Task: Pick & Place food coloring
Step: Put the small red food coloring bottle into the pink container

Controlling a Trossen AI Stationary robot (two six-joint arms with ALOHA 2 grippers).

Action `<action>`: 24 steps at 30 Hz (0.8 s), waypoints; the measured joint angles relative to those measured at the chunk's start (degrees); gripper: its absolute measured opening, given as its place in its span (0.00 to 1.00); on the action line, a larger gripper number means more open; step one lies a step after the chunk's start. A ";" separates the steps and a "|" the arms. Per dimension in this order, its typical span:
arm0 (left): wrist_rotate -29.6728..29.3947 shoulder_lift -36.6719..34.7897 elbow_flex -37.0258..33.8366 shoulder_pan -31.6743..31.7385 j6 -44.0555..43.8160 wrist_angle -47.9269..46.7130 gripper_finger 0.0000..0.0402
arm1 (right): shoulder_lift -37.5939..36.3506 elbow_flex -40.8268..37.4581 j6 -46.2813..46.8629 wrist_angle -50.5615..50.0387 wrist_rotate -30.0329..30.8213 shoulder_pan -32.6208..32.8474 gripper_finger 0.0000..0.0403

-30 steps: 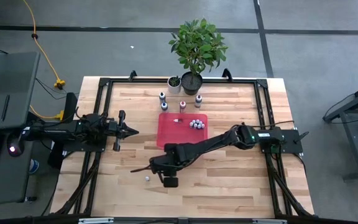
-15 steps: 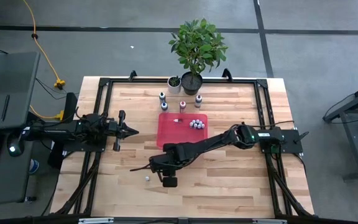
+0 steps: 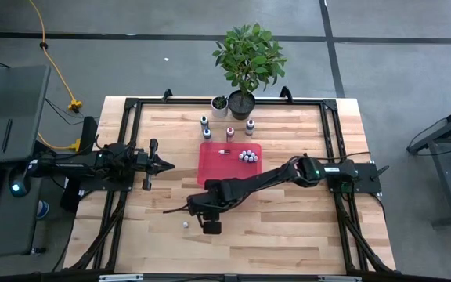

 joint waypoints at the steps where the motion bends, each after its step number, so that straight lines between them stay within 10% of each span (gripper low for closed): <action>1: 0.00 0.02 0.00 -0.02 0.00 0.00 0.00 | 0.14 0.00 0.01 -0.18 -0.10 0.00 0.28; 24: 0.00 0.02 0.02 -0.02 -0.02 0.00 0.00 | 1.16 -0.02 0.25 1.05 0.40 -0.39 0.28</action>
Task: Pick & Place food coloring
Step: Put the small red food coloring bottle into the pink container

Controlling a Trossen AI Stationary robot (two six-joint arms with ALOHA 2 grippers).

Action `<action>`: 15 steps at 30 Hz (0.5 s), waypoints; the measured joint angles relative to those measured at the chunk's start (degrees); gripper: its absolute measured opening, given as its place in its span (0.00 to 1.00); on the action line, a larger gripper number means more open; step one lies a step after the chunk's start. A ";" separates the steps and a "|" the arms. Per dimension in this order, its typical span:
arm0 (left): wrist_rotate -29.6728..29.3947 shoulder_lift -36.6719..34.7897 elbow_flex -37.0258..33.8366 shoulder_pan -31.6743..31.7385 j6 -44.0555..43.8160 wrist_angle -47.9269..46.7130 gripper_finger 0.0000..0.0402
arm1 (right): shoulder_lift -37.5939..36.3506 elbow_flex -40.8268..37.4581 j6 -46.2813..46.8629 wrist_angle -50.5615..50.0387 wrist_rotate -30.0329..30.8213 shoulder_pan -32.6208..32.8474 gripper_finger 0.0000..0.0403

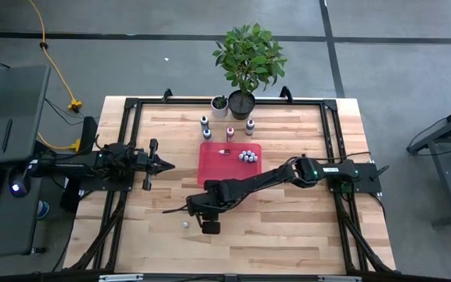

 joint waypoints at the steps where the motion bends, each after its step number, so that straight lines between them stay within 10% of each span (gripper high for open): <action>1: 0.00 0.00 0.00 0.00 0.02 0.00 0.00 | 0.00 0.01 0.02 -0.13 0.00 -0.02 0.28; 15: 0.02 0.00 0.00 0.01 0.00 0.00 0.00 | 1.14 0.00 1.49 0.68 -1.05 -0.02 0.28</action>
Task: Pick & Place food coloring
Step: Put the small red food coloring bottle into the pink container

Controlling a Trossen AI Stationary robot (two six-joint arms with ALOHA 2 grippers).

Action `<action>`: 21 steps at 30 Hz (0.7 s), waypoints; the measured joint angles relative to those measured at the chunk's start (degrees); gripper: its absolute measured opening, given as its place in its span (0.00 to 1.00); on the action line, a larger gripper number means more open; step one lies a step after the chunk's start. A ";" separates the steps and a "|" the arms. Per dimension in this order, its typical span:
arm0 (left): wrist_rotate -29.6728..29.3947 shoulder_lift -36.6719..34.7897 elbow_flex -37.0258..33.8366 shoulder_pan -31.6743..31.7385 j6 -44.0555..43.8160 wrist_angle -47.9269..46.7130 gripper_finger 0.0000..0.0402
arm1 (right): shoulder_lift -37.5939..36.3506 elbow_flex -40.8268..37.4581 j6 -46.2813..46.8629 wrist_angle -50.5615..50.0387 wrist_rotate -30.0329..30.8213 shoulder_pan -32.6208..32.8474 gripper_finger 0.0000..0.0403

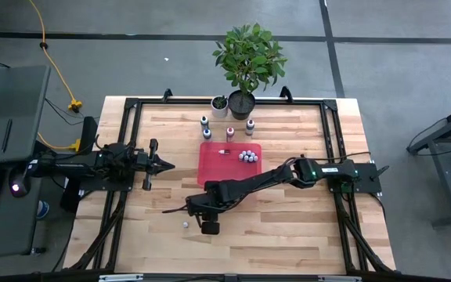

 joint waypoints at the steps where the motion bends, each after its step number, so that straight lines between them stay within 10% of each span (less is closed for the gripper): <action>1: -0.02 0.00 0.00 -0.01 0.02 0.00 0.00 | 0.00 0.00 0.02 0.11 0.00 0.00 0.28; 21: -0.02 -0.02 0.00 0.01 0.00 0.00 0.00 | 0.00 0.02 0.06 0.32 -0.11 0.00 0.11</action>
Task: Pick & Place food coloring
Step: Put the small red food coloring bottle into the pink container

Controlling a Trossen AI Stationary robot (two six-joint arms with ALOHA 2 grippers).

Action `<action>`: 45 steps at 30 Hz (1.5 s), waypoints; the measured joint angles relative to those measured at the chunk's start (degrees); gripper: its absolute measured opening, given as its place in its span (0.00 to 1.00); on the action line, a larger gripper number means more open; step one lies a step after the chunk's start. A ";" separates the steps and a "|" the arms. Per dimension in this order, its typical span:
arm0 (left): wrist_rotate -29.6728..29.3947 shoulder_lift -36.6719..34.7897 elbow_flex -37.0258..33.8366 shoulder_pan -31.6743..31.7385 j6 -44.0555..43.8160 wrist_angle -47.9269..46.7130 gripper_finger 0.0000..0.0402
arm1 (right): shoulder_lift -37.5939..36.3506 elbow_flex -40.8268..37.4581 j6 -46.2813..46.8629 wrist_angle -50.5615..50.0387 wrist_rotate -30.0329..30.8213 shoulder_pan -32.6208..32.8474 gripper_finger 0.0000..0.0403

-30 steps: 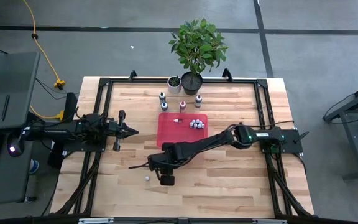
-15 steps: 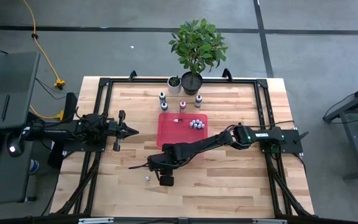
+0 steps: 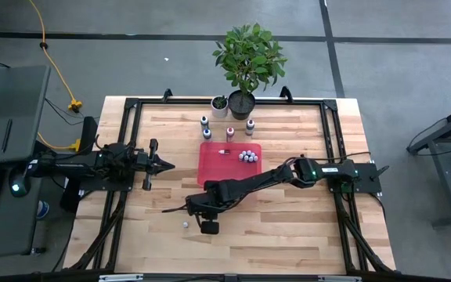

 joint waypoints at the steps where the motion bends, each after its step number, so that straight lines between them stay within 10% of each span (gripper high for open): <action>1: 0.02 0.02 -0.02 -0.02 0.02 0.00 0.00 | 0.00 0.00 0.02 0.00 -0.02 0.00 0.11; 45: 0.00 0.00 -0.02 -0.02 0.00 0.00 0.00 | -13.68 -1.50 16.00 -20.56 11.02 -13.99 0.11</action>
